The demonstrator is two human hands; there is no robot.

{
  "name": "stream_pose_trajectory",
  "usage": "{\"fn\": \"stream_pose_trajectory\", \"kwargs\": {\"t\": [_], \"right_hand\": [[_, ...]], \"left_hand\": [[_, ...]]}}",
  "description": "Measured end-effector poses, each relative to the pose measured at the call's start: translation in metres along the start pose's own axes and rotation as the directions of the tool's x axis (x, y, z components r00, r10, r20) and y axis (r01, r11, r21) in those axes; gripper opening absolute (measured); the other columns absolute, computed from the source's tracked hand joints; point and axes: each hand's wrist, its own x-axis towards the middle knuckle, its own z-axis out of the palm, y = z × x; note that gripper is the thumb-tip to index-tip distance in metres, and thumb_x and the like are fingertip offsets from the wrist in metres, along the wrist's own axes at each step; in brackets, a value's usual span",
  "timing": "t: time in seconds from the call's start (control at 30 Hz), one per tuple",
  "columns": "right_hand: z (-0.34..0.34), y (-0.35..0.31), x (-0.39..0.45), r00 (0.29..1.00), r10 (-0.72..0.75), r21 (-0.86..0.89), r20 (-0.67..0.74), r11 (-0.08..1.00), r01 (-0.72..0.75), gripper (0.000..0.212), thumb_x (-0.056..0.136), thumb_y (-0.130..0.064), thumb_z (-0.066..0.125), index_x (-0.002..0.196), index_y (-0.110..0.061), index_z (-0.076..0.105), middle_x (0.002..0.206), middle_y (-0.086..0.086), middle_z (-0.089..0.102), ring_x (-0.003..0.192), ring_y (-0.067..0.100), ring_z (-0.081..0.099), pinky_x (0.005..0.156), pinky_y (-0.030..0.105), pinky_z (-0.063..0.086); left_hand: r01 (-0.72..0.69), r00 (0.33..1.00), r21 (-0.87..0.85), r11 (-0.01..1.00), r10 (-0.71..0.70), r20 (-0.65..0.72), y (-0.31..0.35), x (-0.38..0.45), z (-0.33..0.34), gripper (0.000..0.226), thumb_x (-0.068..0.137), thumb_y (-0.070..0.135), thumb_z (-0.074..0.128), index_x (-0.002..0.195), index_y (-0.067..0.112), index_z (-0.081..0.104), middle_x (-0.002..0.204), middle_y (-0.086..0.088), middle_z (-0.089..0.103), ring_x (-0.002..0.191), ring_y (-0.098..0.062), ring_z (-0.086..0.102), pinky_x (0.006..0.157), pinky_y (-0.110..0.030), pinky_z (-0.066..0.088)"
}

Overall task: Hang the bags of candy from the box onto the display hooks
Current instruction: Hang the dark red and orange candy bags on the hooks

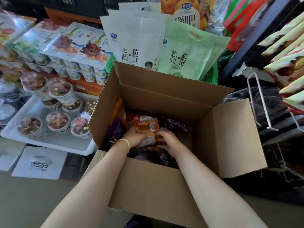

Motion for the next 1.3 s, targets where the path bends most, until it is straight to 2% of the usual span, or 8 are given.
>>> {"fn": "stream_pose_trajectory", "kwargs": {"t": [0.23,0.47,0.63,0.73,0.87,1.03,1.2,1.3], "right_hand": [[-0.002,0.002,-0.002,0.999,0.01,-0.077,0.043,0.997,-0.007,0.032,0.092,-0.029,0.068,0.119,-0.013,0.069,0.098,0.001,0.069,0.083,0.014,0.06,0.068,0.026,0.044],[0.002,-0.007,-0.019,0.955,-0.297,-0.227,0.028,0.928,0.295,0.026,0.081,-0.018,0.08,0.105,-0.019,0.07,0.104,0.001,0.074,0.099,0.021,0.07,0.086,0.033,0.057],[0.0,-0.043,-0.062,0.765,-0.629,-0.435,0.139,0.655,0.618,0.036,0.077,-0.015,0.079,0.105,-0.021,0.057,0.113,0.004,0.062,0.103,0.017,0.061,0.088,0.031,0.052],[-0.012,-0.069,-0.109,0.611,-0.759,-0.544,0.223,0.423,0.724,0.054,0.081,-0.01,0.073,0.128,-0.021,0.049,0.13,-0.002,0.054,0.117,0.013,0.054,0.097,0.025,0.046],[-0.03,-0.095,-0.17,0.472,-0.834,-0.501,0.286,0.29,0.816,0.035,0.09,-0.023,0.068,0.125,-0.02,0.063,0.139,-0.011,0.054,0.13,0.0,0.046,0.109,0.018,0.036],[-0.072,-0.131,-0.231,0.391,-0.864,-0.261,-0.317,0.476,0.84,0.014,0.1,-0.021,0.057,0.112,-0.028,0.061,0.117,-0.005,0.06,0.101,-0.008,0.057,0.08,0.006,0.043],[-0.125,-0.145,-0.267,0.55,-0.791,-0.142,-0.267,0.597,0.79,0.066,0.085,-0.073,0.055,0.111,-0.014,0.068,0.123,0.033,0.059,0.109,0.047,0.059,0.097,0.057,0.05],[-0.158,-0.141,-0.29,0.513,-0.807,-0.073,-0.291,0.554,0.83,0.08,0.08,-0.074,0.063,0.107,0.001,0.066,0.116,0.033,0.063,0.107,0.048,0.063,0.094,0.066,0.049]], "left_hand": [[0.04,0.997,-0.17,0.985,-0.028,0.075,-0.004,0.008,-0.002,0.08,0.088,0.043,0.072,0.152,0.02,0.031,0.147,-0.007,0.048,0.132,-0.031,0.049,0.11,-0.04,0.041],[0.01,0.998,-0.4,0.916,0.013,0.054,0.002,-0.004,-0.007,0.056,0.096,0.053,0.053,0.144,0.028,0.042,0.121,-0.001,0.061,0.101,-0.027,0.065,0.085,-0.037,0.053],[-0.021,0.988,-0.805,0.593,0.136,0.074,0.027,-0.025,-0.017,0.041,0.097,0.056,0.051,0.125,0.026,0.057,0.125,-0.009,0.065,0.109,-0.034,0.066,0.092,-0.055,0.055],[0.028,0.959,-0.913,0.407,0.245,0.139,0.052,-0.039,-0.027,0.067,0.092,0.065,0.053,0.14,0.018,0.051,0.133,-0.016,0.062,0.112,-0.041,0.066,0.093,-0.059,0.054],[0.052,0.874,-0.922,0.384,0.428,0.228,0.098,-0.074,-0.034,0.047,0.099,0.048,0.047,0.11,0.007,0.068,0.099,-0.015,0.074,0.088,-0.028,0.073,0.083,-0.039,0.06],[-0.072,0.739,-0.918,0.391,0.639,0.214,0.152,-0.121,-0.026,0.052,0.084,0.008,0.057,0.136,0.005,0.056,0.115,-0.021,0.07,0.089,-0.034,0.073,0.073,-0.045,0.063],[-0.218,0.445,-0.896,0.386,0.857,0.261,0.186,-0.159,0.0,0.089,0.06,-0.005,0.084,0.14,0.006,0.048,0.127,-0.028,0.063,0.098,-0.045,0.07,0.074,-0.062,0.058],[-0.323,0.393,-0.83,0.455,0.862,0.32,0.213,-0.186,0.025,0.084,0.059,0.012,0.094,0.134,0.013,0.056,0.13,-0.025,0.063,0.107,-0.042,0.068,0.076,-0.053,0.061]]}}
